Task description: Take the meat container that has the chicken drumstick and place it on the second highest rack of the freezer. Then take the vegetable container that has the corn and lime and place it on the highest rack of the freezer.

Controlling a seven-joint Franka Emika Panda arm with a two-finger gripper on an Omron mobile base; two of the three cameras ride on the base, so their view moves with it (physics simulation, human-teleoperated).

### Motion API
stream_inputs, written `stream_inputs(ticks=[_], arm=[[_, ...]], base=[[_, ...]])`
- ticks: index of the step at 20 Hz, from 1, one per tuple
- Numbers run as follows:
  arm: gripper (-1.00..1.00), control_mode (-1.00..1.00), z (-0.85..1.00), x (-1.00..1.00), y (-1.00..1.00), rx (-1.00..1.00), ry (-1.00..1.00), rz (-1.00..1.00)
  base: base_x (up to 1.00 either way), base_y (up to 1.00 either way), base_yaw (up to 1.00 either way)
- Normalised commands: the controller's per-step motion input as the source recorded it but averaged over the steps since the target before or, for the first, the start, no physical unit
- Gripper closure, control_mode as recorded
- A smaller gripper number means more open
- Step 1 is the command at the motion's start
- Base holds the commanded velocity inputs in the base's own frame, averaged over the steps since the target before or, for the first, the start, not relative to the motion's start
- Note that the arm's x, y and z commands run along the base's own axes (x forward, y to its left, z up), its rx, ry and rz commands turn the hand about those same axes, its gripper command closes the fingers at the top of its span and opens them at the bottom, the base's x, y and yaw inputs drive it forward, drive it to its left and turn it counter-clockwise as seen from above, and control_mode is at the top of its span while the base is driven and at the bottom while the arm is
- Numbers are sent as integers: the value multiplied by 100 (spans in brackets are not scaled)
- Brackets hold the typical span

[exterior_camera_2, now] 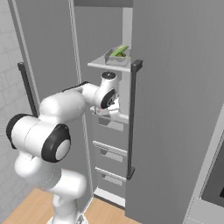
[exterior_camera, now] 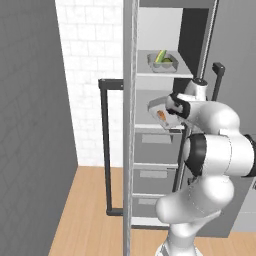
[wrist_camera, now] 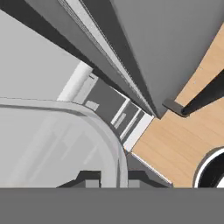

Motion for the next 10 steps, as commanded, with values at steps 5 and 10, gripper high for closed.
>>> stream_inputs(ticks=[5, 10], arm=[[100, -100, -21, 67, -20, 13, 0, -12], [100, -100, -22, 62, 2, 0, 0, -14]], base=[[0, 0, 0], [0, 0, 0]])
